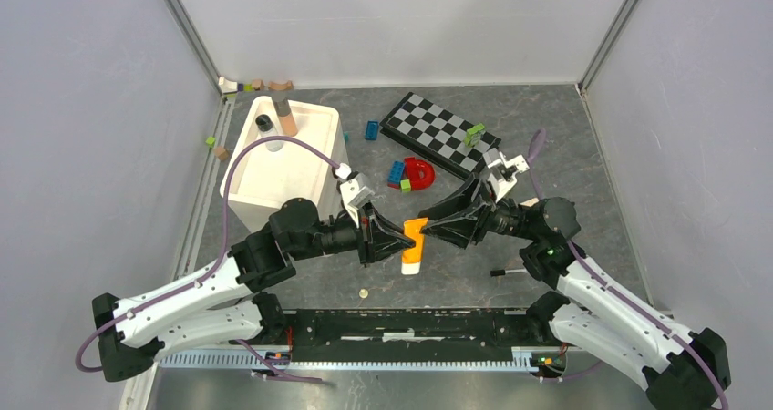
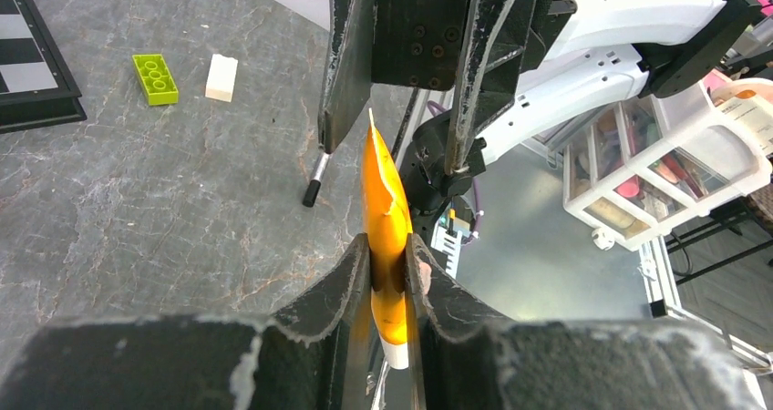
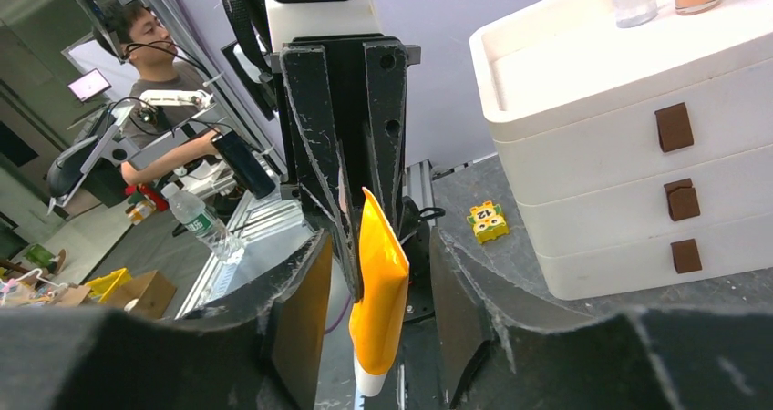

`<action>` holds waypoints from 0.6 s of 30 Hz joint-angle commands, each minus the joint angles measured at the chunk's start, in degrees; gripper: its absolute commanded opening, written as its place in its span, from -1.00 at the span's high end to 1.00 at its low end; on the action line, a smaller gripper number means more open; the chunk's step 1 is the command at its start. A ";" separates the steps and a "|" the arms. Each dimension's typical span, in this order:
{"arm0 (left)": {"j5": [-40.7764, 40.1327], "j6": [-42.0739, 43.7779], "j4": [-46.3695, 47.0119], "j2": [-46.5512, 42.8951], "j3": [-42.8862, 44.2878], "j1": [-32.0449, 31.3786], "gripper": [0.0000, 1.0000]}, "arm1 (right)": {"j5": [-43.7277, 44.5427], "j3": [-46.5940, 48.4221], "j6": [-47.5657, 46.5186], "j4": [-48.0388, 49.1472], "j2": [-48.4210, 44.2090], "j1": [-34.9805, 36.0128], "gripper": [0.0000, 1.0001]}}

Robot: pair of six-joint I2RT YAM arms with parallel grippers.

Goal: Organize the makeup
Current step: Pick up the makeup from the center of the board.

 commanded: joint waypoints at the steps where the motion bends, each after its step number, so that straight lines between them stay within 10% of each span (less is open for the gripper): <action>1: 1.81 2.81 1.96 -0.14 2.53 -0.32 0.88 | -1.37 1.14 1.29 3.49 0.52 0.12 0.06; 18: 1.46 2.83 2.32 0.33 2.71 -0.29 0.87 | -3.53 -0.52 3.48 6.65 1.73 0.13 0.36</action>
